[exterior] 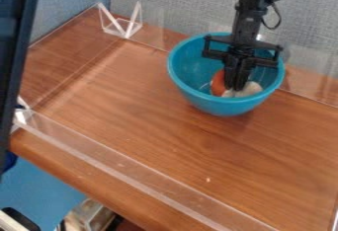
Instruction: Remove the mushroom from inside the blue bowl and put it on the table
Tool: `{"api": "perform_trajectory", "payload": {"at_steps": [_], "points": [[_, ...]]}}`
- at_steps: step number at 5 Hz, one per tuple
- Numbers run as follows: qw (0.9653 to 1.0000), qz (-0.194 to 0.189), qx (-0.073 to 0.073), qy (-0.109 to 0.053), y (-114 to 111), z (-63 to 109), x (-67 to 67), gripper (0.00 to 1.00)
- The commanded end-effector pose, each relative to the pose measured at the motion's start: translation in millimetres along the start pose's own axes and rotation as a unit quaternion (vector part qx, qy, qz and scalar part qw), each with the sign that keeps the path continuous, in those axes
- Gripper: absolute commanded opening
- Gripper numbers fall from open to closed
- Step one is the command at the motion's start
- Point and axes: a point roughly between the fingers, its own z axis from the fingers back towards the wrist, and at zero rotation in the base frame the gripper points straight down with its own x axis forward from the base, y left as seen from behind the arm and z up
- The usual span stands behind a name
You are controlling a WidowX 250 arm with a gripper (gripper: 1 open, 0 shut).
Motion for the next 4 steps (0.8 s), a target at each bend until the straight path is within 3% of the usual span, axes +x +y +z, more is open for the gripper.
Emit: {"api": "perform_trajectory", "payload": {"at_steps": [1, 3, 4], "points": [[0.9986, -0.025, -0.017, -0.043, -3.7, 35.9, -4.5, 0.00], [0.9967, 0.060, -0.033, -0.044, 9.2, 44.3, -4.6, 0.00], [0.9929, 0.102, -0.042, -0.045, 16.3, 49.3, -5.0, 0.00]]}}
